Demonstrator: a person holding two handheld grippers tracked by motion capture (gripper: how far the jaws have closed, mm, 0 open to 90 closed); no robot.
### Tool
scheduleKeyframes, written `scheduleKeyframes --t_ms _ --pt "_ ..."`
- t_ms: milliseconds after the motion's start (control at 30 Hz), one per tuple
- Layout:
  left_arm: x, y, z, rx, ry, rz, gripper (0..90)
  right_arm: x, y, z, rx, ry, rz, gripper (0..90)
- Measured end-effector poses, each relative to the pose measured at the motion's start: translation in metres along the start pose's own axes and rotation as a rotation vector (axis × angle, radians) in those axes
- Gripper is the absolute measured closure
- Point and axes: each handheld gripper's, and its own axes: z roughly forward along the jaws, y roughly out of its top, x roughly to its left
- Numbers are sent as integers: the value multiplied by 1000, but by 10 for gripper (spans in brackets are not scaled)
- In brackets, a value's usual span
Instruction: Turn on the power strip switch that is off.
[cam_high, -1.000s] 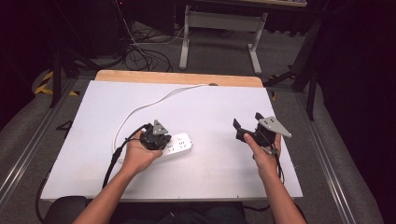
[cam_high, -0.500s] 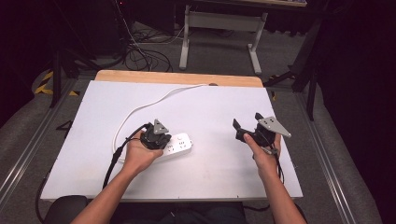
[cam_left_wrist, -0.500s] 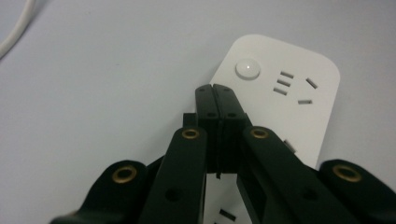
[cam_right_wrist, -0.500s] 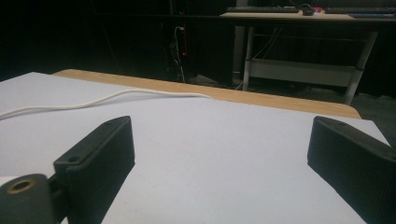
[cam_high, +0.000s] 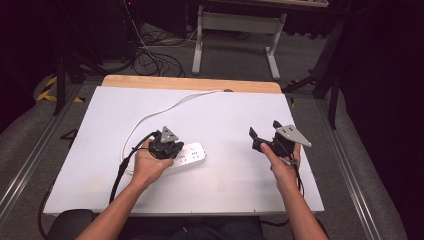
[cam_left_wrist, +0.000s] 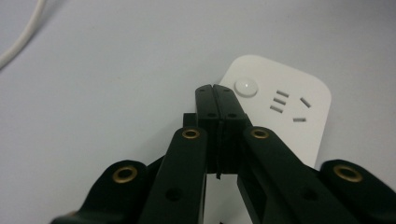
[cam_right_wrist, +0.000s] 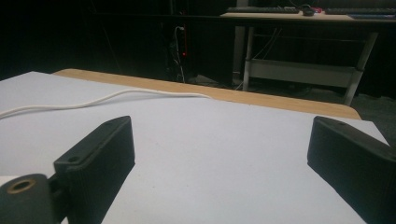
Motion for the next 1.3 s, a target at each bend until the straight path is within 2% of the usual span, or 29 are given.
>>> scheduleKeyframes --t_ms 400,533,567,600,700,733,767,800,900,1000,1133,1267,1300 --pt "8 3 -11 -74 14 -36 899 0 0 0 -4 -1 -2 79" --pt "9 8 -31 -162 -6 -64 862 -1 0 -1 -4 -3 -1 79" --pt "9 8 -31 -162 -6 -64 856 -1 0 0 -4 -3 -1 79" --pt "12 9 -41 -198 -4 -62 850 -1 0 0 -3 -3 -1 79" --pt "16 8 -50 -218 -1 -75 824 -1 0 0 -1 -3 1 79" --pt "20 6 -59 -239 5 -83 818 -1 0 0 -3 -3 -1 79" --pt "20 6 -59 -239 5 -83 811 -1 0 0 -4 -3 -1 79" --pt "26 5 -68 -262 11 -99 798 -1 0 0 -3 -3 -1 79" --pt "31 2 -75 -282 24 -110 778 -1 0 0 0 -4 2 79" --pt "36 -1 -83 -307 10 -139 701 0 0 0 -1 -1 0 79" --pt "34 0 -87 -332 -3 -126 652 0 0 0 -1 -1 5 79" --pt "30 2 -90 -356 14 -110 592 -1 0 0 -3 -3 2 79" --pt "27 1 -91 -363 32 -125 548 -1 0 0 -4 -2 2 79"
